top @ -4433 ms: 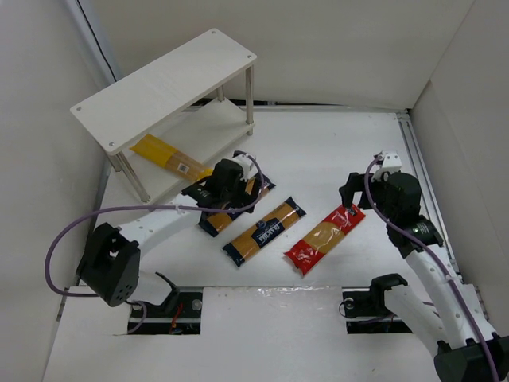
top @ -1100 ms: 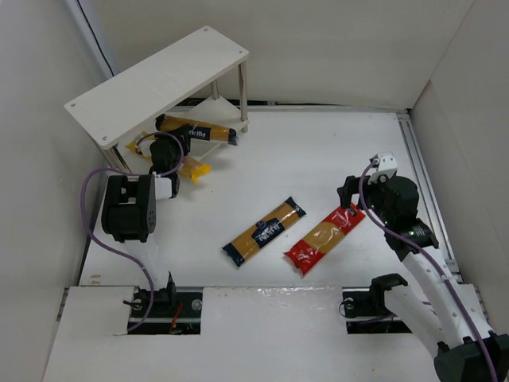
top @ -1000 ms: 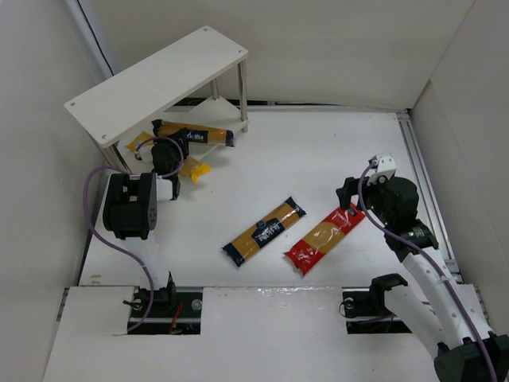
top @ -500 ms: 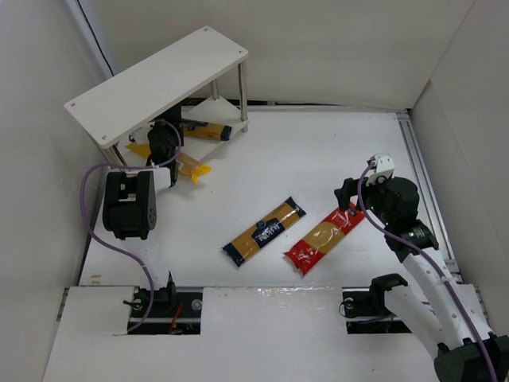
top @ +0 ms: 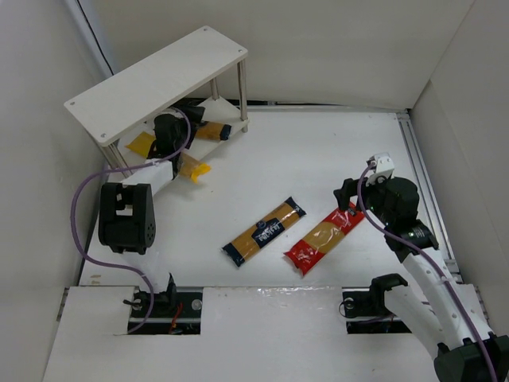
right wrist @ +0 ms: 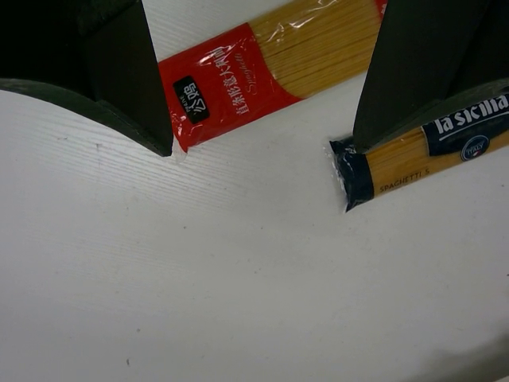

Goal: Place and organize the pasta boxes and bags onto the shelf

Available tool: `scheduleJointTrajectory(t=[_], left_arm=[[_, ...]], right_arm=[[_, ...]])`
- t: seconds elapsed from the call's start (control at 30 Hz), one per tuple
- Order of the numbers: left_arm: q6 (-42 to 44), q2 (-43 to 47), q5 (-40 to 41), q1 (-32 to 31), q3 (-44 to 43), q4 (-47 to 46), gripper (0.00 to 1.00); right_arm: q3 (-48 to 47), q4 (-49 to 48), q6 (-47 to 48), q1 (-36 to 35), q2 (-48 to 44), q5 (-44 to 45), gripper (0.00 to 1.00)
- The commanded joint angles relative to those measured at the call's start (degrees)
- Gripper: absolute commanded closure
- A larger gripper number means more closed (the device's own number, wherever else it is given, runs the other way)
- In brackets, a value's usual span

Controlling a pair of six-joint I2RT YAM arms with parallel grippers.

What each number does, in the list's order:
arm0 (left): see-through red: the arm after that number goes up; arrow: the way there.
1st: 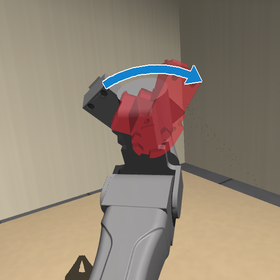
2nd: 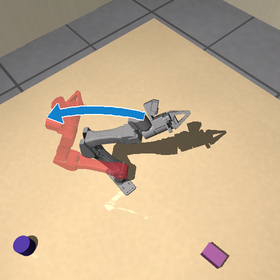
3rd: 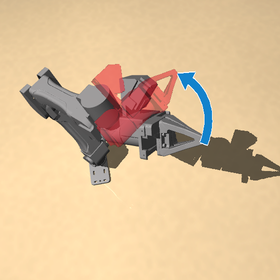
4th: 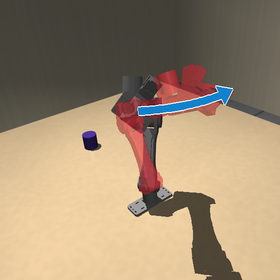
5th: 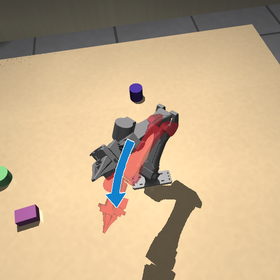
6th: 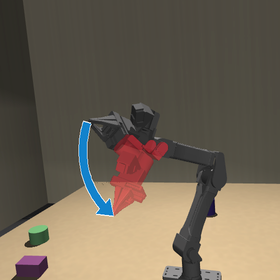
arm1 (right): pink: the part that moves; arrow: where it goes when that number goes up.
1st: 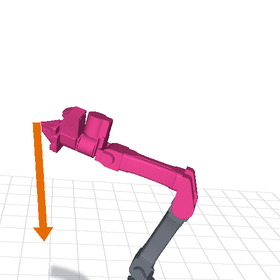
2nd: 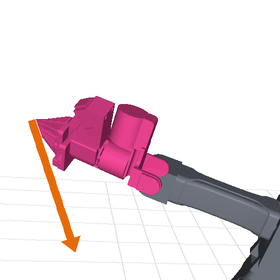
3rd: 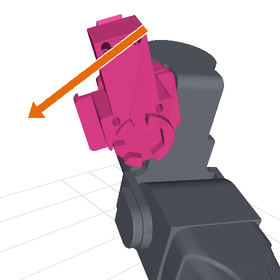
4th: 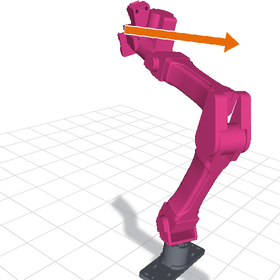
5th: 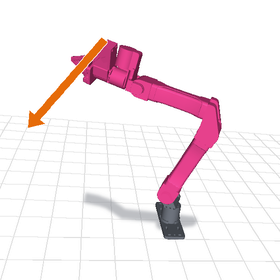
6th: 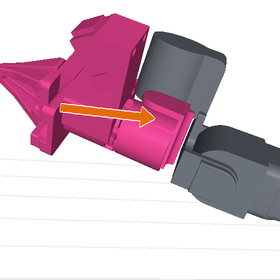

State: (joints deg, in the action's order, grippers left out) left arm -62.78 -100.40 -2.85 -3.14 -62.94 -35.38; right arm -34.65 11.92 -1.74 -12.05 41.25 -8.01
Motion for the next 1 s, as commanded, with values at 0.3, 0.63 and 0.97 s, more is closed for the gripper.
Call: scheduleJointTrajectory(t=[0.3,0.63,0.97], left_arm=[[15.24,-9.1,9.26,-9.95,-23.8,37.38,0.0],[14.18,-17.81,20.77,-15.5,-38.29,53.73,0.05],[13.57,-22.3,25.96,-15.5,-42.09,57.96,0.51]], right_arm=[[0.64,-3.49,-0.02,-0.16,-1.18,-2.01,0.01],[0.64,-3.49,-0.02,-0.16,-0.65,-0.34,0.02],[0.64,-3.49,-0.55,-0.16,0.49,0.28,0.02]])
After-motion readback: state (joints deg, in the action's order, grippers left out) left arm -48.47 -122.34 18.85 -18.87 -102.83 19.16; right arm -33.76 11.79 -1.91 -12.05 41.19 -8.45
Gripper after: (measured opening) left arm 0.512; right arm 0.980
